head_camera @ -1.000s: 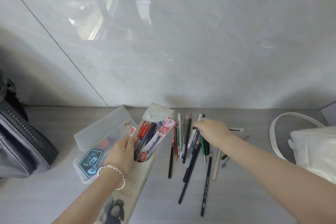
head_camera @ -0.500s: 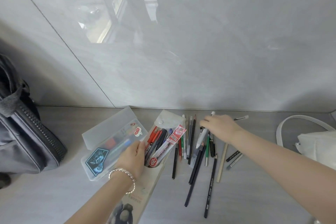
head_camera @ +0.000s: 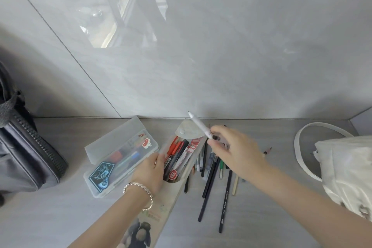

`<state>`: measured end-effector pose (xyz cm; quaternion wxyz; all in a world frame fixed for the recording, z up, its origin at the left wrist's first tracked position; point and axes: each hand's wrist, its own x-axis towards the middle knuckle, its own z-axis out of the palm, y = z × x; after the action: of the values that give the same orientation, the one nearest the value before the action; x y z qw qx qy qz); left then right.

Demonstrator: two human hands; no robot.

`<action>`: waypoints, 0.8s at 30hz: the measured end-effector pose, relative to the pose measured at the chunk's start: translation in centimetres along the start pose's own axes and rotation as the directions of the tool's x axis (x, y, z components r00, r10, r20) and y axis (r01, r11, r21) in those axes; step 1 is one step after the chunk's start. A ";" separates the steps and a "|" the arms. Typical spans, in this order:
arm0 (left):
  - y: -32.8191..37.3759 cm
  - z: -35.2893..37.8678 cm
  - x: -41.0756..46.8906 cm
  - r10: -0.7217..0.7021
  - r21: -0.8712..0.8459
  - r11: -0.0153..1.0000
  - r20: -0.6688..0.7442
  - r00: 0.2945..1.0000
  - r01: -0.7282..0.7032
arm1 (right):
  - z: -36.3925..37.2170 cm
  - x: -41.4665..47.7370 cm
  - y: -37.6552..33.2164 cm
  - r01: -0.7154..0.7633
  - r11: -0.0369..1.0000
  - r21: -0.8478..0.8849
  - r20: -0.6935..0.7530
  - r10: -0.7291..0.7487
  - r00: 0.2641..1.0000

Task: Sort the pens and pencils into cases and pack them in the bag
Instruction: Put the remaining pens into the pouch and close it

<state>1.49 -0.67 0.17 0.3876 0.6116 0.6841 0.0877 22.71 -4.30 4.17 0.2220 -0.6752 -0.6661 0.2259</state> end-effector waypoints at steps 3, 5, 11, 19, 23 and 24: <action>-0.1 -0.2 -0.2 -0.010 -0.014 1.000 0.011 1.000 0.010 | 0.6 -0.7 -1.1 -0.297 0.738 0.605 0.265 0.165 0.950; -0.1 -0.2 -0.3 -0.013 -0.012 1.000 0.019 1.000 0.014 | 0.9 -1.1 -1.1 -0.411 0.510 0.756 0.358 0.204 0.911; 0.2 -0.5 -0.7 0.002 -0.019 1.000 0.039 0.999 -0.001 | 0.0 -1.6 -1.4 -0.342 0.685 0.643 0.364 0.119 0.924; 0.7 -0.7 -1.6 0.073 0.022 0.997 0.087 0.994 -0.075 | -0.5 0.5 -0.3 0.243 0.969 0.048 0.393 -0.242 0.887; 1.1 -0.3 -2.3 0.117 0.057 0.990 0.132 0.984 -0.125 | 2.0 0.8 -1.2 0.617 0.786 -0.019 0.263 -0.592 0.762; 1.1 -0.2 -2.4 0.118 0.053 0.991 0.135 0.984 -0.126 | 2.6 0.8 -1.3 0.661 0.749 -0.040 0.230 -0.637 0.736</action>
<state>2.08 -2.48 1.99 0.4067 0.6686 0.6205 0.0497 20.15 -3.45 2.85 0.1776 -0.3857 -0.8909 0.1614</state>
